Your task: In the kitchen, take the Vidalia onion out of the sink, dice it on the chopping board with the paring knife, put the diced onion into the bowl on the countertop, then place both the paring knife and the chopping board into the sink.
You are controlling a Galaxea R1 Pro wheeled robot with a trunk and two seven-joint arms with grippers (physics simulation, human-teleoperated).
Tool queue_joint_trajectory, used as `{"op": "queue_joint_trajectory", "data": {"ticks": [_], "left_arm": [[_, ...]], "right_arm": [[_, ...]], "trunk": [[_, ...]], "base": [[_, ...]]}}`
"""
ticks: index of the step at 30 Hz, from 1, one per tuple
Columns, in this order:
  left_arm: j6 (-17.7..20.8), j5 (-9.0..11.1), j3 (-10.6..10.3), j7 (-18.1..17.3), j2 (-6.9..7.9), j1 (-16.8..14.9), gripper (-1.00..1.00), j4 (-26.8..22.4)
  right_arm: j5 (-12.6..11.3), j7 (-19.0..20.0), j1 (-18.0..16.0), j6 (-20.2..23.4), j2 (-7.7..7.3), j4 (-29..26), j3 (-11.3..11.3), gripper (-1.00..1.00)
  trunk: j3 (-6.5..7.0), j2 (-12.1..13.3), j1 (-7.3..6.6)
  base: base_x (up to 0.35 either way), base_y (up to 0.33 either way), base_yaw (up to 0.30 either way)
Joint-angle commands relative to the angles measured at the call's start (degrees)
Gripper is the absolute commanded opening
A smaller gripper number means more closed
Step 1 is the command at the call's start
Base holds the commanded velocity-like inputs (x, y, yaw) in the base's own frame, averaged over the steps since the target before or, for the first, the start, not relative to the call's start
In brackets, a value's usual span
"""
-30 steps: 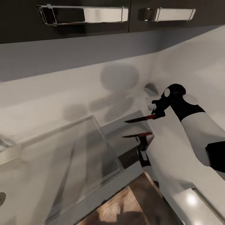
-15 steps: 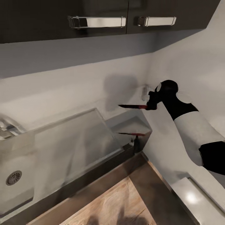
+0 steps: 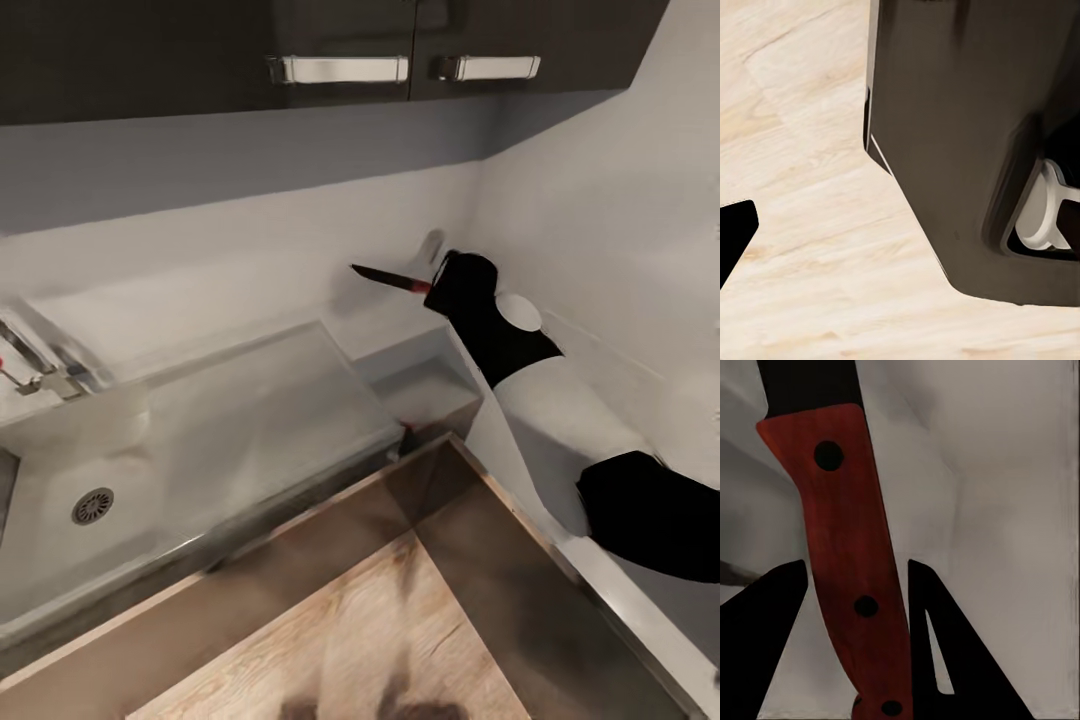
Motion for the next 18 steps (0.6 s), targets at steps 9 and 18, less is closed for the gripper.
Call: {"op": "queue_joint_trajectory", "data": {"ticks": [9,18], "left_arm": [[-0.4,0.9,-0.5,-0.3,0.06,-0.1,1.00,0.3],[-0.4,0.9,-0.3,-0.2,0.07,-0.1,1.00,0.4]], "right_arm": [[0.5,-6.8,0.0,6.8,2.15,0.4,0.1,-1.00],[0.3,-10.2,0.9,9.5,4.07,1.3,0.1,-1.00]], "trunk": [[-0.10,-0.1,0.00],[-0.47,-0.1,0.00]], "base": [[-0.328,0.079,0.000],[-0.321,0.127,0.161]]}}
